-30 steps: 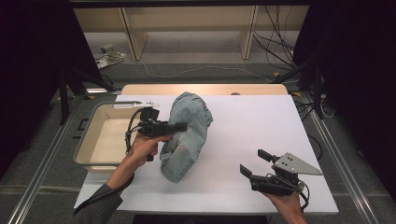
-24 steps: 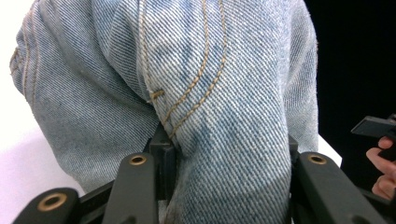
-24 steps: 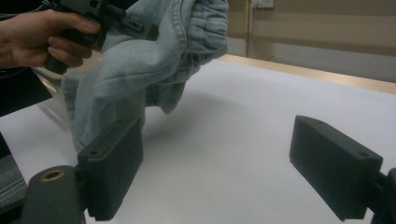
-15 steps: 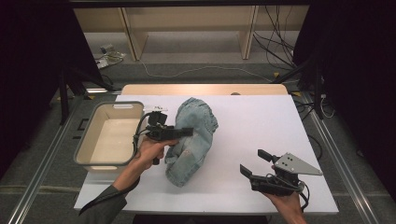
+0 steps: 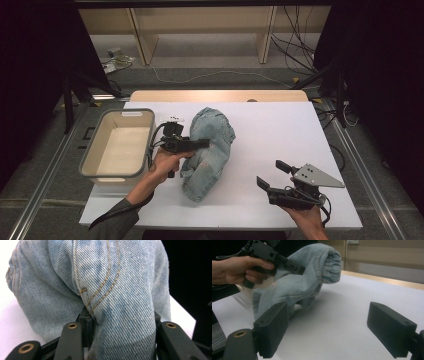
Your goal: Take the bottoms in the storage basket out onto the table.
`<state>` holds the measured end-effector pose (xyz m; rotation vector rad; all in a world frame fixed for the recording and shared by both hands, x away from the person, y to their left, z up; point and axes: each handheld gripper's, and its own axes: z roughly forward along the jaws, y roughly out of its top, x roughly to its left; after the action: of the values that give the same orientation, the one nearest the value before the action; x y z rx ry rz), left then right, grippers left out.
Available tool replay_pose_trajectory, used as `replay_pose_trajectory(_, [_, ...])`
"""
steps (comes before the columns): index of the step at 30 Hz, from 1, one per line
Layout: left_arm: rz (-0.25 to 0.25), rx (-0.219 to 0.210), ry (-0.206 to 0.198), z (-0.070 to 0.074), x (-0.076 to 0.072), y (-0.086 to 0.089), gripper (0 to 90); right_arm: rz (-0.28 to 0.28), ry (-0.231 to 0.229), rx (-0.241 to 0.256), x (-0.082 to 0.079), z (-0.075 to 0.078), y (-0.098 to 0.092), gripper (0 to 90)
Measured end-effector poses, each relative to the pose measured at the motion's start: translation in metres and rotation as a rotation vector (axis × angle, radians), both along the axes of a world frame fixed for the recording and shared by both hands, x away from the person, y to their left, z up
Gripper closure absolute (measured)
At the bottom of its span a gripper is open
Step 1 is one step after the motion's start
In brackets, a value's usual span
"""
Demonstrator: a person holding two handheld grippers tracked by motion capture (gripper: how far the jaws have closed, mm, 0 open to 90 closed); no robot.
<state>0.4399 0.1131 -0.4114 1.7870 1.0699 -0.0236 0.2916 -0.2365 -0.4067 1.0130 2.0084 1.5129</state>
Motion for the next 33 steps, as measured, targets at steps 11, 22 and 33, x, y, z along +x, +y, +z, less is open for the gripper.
replay_pose_trajectory(11, [-0.015, 0.024, 0.031, -0.011, 0.003, -0.008, 53.5, 0.001, 0.004, -0.002, 0.0, 0.0, 0.0, 18.5])
replay_pose_trajectory(22, [-0.031, 0.051, 0.054, -0.019, 0.005, -0.018, 51.6, 0.003, 0.003, -0.001, 0.0, 0.0, 0.0, 18.5])
replay_pose_trajectory(33, [-0.047, 0.09, 0.033, -0.022, 0.005, -0.029, 50.7, 0.002, 0.003, -0.001, 0.001, 0.0, 0.0, 18.5])
